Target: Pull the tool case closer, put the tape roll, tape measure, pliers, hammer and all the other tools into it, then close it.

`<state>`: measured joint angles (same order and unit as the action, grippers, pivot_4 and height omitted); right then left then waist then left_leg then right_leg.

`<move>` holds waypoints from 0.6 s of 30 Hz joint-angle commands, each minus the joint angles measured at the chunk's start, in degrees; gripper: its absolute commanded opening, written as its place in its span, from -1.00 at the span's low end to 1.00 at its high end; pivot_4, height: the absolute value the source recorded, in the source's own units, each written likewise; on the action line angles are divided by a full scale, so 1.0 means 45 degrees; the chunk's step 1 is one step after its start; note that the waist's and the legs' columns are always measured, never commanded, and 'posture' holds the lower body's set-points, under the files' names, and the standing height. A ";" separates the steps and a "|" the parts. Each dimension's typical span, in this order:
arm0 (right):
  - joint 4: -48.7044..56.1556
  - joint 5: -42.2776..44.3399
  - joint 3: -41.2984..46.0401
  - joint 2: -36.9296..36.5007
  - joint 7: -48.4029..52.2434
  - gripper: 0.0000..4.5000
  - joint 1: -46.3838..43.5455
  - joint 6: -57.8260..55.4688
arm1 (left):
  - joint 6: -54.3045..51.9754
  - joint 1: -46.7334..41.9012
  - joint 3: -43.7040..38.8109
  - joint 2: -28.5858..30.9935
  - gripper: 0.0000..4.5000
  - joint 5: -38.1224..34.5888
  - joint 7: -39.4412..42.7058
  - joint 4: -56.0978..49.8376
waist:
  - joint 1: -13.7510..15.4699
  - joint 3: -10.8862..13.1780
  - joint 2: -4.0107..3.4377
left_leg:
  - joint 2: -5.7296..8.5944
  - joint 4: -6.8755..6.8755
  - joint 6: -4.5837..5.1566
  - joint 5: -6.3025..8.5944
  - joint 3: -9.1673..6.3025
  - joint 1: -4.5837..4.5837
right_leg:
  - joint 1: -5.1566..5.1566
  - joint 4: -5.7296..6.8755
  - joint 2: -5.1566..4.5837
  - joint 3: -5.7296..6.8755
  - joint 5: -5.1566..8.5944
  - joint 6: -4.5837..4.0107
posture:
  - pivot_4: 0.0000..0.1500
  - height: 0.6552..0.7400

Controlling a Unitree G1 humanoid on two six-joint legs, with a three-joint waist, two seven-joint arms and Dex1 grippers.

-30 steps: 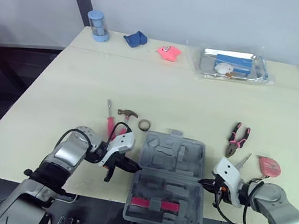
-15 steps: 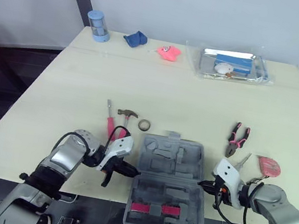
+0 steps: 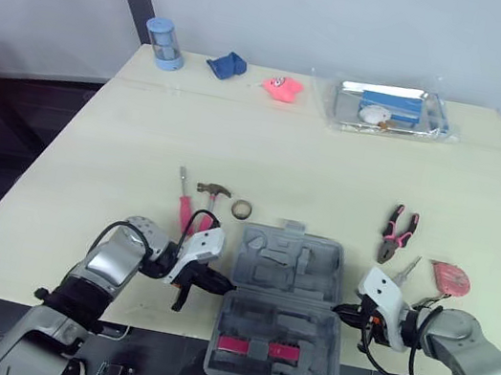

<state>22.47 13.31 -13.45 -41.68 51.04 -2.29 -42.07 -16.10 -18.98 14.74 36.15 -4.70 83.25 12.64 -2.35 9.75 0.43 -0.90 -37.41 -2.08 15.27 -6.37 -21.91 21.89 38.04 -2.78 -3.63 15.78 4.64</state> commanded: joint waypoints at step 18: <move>-0.0100 0.0029 0.0985 -0.0703 -0.0139 -0.98 0.0814 0.1359 | 0.0112 0.0212 -0.0026 0.0433 -1.00 -0.0615 -0.0007 -0.0211 | -0.0003 0.0000 0.0000 | 0.0000 0.0000 0.0000 0.0000 0.0002 0.0000 | 0.0000 -0.0001 0.0000 0.0000 0.0000 0.0000 | 1.00 1.00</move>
<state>21.44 13.25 -10.59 -44.14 50.54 0.97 -37.12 -15.81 -18.48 14.70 37.17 -6.49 82.94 13.47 -2.36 9.75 0.43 -0.90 -37.41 -2.08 15.27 -6.36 -21.91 21.89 38.04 -2.78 -3.64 15.78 4.64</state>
